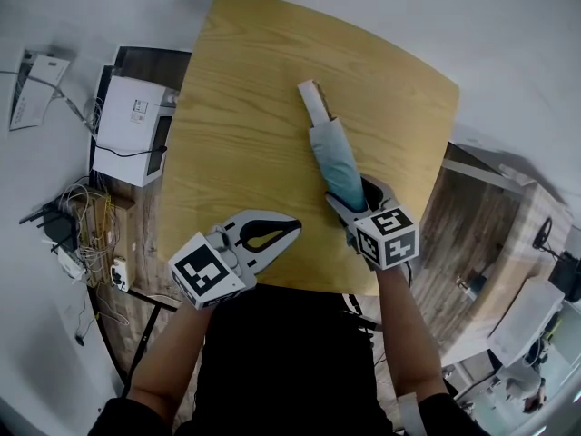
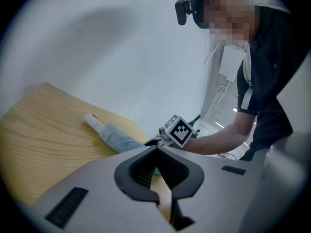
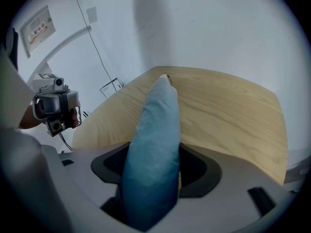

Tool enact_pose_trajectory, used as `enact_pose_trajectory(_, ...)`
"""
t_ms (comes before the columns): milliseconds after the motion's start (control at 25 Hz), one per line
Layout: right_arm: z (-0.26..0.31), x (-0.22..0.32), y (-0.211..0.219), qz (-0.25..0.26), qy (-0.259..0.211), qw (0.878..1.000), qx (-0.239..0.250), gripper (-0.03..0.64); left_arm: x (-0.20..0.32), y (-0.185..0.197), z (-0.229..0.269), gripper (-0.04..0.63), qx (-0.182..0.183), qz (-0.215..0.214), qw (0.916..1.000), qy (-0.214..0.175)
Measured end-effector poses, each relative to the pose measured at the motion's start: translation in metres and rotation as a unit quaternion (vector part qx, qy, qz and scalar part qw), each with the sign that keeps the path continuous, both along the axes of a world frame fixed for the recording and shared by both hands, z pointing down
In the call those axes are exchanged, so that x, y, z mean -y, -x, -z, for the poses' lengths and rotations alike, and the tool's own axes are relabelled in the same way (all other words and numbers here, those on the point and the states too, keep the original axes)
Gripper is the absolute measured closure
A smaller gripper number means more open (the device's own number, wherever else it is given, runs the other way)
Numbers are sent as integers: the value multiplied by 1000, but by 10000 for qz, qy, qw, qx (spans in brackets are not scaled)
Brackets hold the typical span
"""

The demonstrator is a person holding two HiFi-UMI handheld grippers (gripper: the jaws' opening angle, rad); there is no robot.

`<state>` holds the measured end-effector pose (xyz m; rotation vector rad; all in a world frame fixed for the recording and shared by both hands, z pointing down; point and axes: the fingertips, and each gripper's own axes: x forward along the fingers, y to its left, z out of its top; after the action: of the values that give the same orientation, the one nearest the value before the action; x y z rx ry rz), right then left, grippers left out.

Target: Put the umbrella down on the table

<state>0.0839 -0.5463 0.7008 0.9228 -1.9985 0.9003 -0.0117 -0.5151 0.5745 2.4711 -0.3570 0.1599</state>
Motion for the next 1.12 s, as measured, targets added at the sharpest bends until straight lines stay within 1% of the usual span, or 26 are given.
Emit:
enact_pose_trajectory(200, -5, 1, 4, 66, 174, 9998, 22, 316, -6, -2, 7, 583, -51, -41, 9999, -77)
enact_pose_trajectory(400, 17, 12, 2, -337, -179, 9990, 251, 302, -12, 1, 19, 583, -27, -36, 9997, -253)
enact_pose_trajectory(520, 39, 10, -3, -320, -316, 9985, 323, 304, -19, 0, 31, 583, -47, 40, 9993, -359)
enact_pose_trajectory(640, 76, 6, -12, -316, -725, 9959, 428, 304, -30, -9, 52, 583, -38, 19, 9982, -599)
enact_pose_trajectory(800, 140, -14, -15, -182, -1389, 9859, 917, 305, -46, -24, 91, 583, -18, -65, 9948, -1018)
enact_pose_trajectory(840, 156, -21, -16, -134, -1558, 9825, 1016, 318, -50, -27, 101, 583, -46, -49, 9940, -1093)
enact_pose_trajectory(920, 187, -37, -21, -83, -1931, 9744, 1150, 447, -59, -34, 119, 583, -103, -13, 9921, -1246)
enact_pose_trajectory(1000, 216, -53, -27, -79, -2297, 9646, 1297, 522, -70, -43, 134, 583, -88, -24, 9899, -1418)
enact_pose_trajectory(1080, 243, -72, -35, -52, -2603, 9531, 1541, 579, -84, -51, 146, 583, -27, -63, 9868, -1620)
enact_pose_trajectory(1120, 257, -83, -37, -18, -2731, 9463, 1728, 587, -91, -56, 153, 583, -16, -68, 9855, -1695)
